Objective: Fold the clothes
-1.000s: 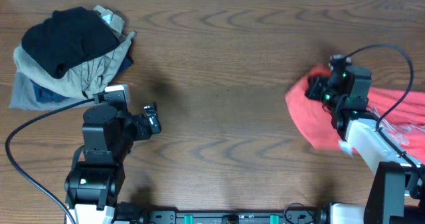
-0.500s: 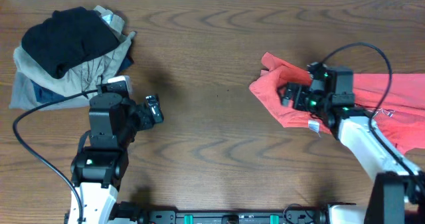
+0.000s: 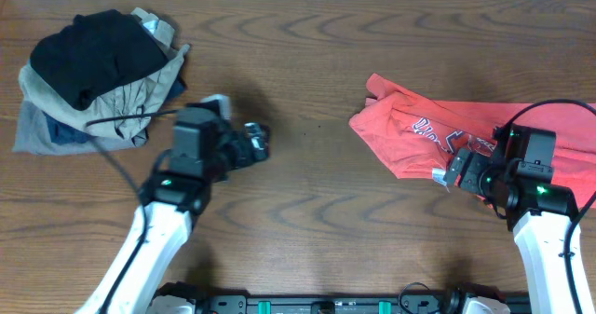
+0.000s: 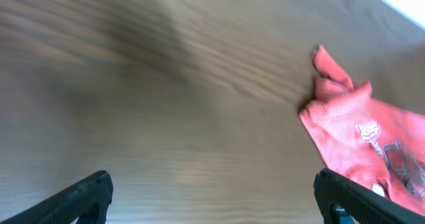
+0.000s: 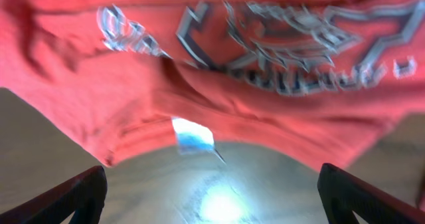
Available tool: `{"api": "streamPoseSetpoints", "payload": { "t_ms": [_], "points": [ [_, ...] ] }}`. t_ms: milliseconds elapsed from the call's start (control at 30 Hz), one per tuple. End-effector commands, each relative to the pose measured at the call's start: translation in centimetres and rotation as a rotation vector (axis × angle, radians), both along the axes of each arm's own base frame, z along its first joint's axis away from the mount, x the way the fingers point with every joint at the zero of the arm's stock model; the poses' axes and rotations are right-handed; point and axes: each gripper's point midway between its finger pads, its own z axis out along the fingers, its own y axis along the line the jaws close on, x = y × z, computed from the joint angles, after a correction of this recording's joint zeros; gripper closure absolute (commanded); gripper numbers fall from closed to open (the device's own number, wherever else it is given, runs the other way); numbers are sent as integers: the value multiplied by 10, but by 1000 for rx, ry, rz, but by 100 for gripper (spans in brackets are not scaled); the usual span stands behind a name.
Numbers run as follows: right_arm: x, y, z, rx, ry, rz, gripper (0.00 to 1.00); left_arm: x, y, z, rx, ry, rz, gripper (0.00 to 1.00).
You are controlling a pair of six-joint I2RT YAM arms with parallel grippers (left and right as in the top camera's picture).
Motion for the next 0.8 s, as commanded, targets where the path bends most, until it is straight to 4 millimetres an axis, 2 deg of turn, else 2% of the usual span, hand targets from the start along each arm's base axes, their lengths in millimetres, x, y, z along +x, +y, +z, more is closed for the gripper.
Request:
{"api": "streamPoseSetpoints", "payload": {
  "t_ms": [0, 133, 367, 533, 633, 767],
  "points": [
    [-9, -18, -1, -42, 35, -114, 1, -2, -45, -7, -47, 23, -99, 2],
    [-25, -27, -6, -64, 94, -202, 1, -10, -99, -26, -87, 44, -199, 2],
    [-35, -24, -9, -58, 139, -200, 1, -32, -179, -62, -183, 96, -300, 2],
    [-42, -23, -12, -55, 172, -198, 1, -49, -220, -85, -244, 114, -353, 2],
    [-45, -22, -13, -53, 186, -198, 1, -56, -238, -96, -269, 135, -367, 2],
    [-49, -21, -14, -51, 200, -197, 1, -56, -257, -110, -325, 244, -296, 2]
  ]
}}
